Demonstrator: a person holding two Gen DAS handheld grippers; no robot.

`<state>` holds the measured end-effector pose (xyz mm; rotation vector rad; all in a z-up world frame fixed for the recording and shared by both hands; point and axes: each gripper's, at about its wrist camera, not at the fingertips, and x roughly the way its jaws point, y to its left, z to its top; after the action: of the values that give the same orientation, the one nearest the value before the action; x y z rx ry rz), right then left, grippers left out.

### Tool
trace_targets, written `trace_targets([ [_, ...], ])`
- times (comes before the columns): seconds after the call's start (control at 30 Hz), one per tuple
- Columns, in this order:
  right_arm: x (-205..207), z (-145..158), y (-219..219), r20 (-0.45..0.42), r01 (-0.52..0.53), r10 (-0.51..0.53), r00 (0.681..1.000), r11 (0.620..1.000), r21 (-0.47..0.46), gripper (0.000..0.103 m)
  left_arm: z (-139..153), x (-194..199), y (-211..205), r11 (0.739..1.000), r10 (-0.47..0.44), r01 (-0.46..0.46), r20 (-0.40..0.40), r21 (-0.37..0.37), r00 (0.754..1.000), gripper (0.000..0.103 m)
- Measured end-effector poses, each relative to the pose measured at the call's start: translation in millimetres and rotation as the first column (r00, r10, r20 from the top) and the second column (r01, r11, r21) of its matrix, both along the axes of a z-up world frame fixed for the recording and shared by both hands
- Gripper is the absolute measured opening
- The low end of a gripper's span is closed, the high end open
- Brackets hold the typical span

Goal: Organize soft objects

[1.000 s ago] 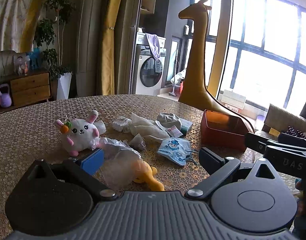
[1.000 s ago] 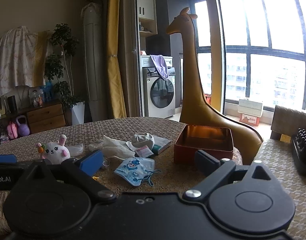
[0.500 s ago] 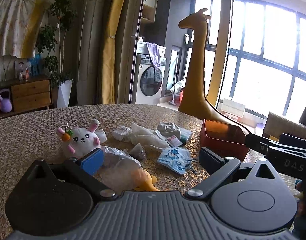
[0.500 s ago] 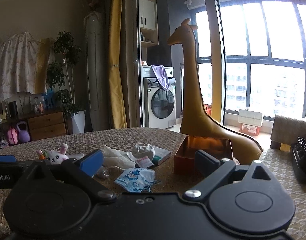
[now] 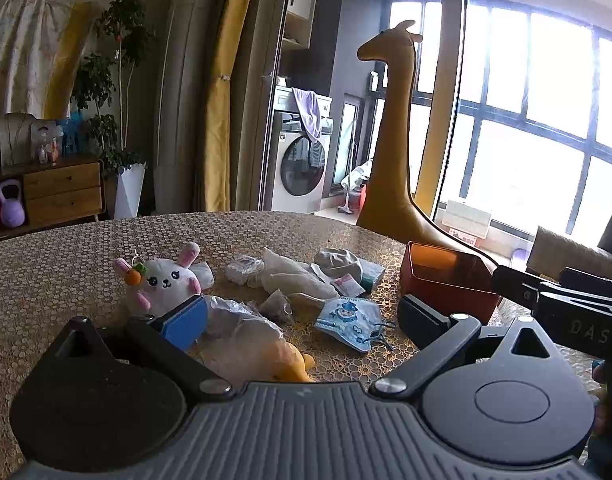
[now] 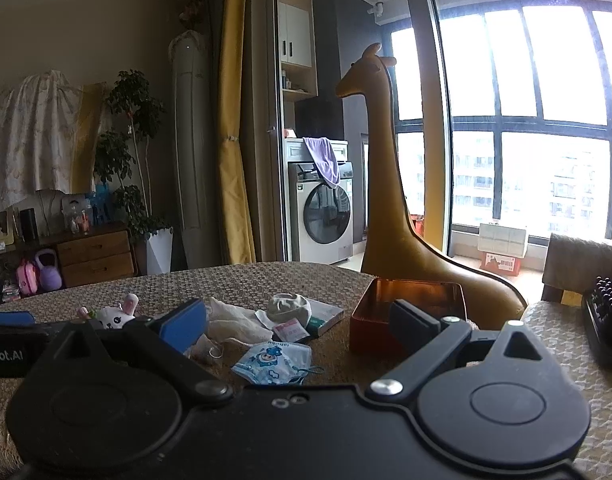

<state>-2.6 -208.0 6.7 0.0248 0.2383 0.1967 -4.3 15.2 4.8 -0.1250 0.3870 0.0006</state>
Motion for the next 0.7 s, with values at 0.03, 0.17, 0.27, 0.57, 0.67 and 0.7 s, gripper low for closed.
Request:
trace_targets([
  [0.03, 0, 0, 0, -0.002, 0.0, 0.0, 1.0, 1.0, -0.001, 0.097, 0, 1, 0, 1.0, -0.001, 0.001, -0.003, -0.001, 1.0, 0.102],
  [0.17, 4, -2, 1, -0.013, -0.002, 0.002, 1.0, 1.0, -0.003, 0.097, -3, 5, 2, 1.0, 0.003, -0.002, -0.018, 0.002, 1.0, 0.102],
  [0.27, 11, -4, 2, -0.027, -0.004, 0.004, 1.0, 1.0, -0.008, 0.097, -5, 12, 4, 1.0, 0.007, -0.007, -0.034, -0.004, 0.999, 0.102],
  [0.57, 35, -11, 9, -0.081, -0.016, 0.015, 0.997, 1.0, -0.021, 0.097, -11, 39, 12, 1.0, 0.014, -0.015, -0.091, -0.006, 0.996, 0.102],
  [0.67, 44, -13, 12, -0.098, -0.026, 0.023, 0.995, 0.999, -0.026, 0.097, -13, 51, 13, 1.0, 0.009, -0.01, -0.113, -0.012, 0.994, 0.102],
  [0.7, 47, -14, 12, -0.103, -0.028, 0.025, 0.994, 0.999, -0.028, 0.097, -14, 54, 14, 1.0, 0.006, -0.008, -0.12, -0.013, 0.993, 0.102],
])
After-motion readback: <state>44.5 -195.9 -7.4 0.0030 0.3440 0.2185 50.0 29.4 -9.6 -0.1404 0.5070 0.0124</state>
